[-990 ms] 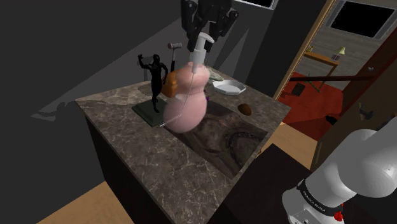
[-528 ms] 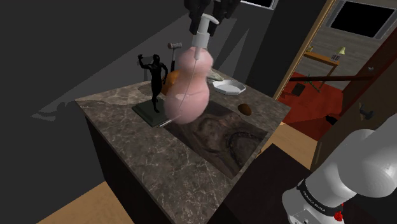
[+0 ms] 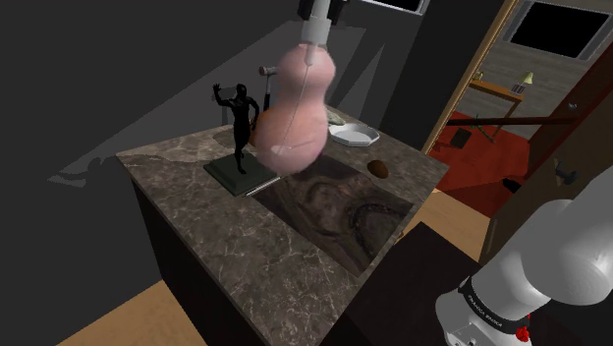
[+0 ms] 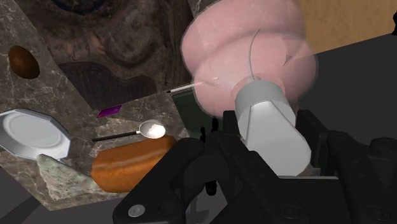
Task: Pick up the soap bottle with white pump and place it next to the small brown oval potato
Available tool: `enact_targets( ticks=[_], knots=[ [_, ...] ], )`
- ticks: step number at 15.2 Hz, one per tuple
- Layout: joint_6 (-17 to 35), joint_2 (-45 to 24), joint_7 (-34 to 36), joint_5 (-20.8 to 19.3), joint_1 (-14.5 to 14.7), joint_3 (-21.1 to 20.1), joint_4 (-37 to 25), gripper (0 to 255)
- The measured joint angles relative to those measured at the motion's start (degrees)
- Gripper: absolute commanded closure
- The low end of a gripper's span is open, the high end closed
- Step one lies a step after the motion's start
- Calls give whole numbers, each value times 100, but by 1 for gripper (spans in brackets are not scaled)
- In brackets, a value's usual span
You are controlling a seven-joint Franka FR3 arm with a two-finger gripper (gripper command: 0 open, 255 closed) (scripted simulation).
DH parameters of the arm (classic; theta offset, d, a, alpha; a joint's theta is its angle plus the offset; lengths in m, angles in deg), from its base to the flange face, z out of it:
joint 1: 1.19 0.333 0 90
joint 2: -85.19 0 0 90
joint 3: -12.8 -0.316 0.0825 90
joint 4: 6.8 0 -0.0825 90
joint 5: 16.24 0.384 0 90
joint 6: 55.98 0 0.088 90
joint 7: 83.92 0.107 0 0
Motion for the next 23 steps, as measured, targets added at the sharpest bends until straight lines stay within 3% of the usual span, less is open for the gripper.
enact_targets(
  ticks=[10, 13, 17, 23],
  knots=[
    [-1172, -961, 243, -716, 329, -340, -1909, 255],
    [-932, -537, -127, -352, -15, -103, -1377, 255],
    [-354, 365, -952, 301, -497, 519, -120, 255],
    [79, 979, -1939, 624, -795, 1257, 841, 255]
  ],
)
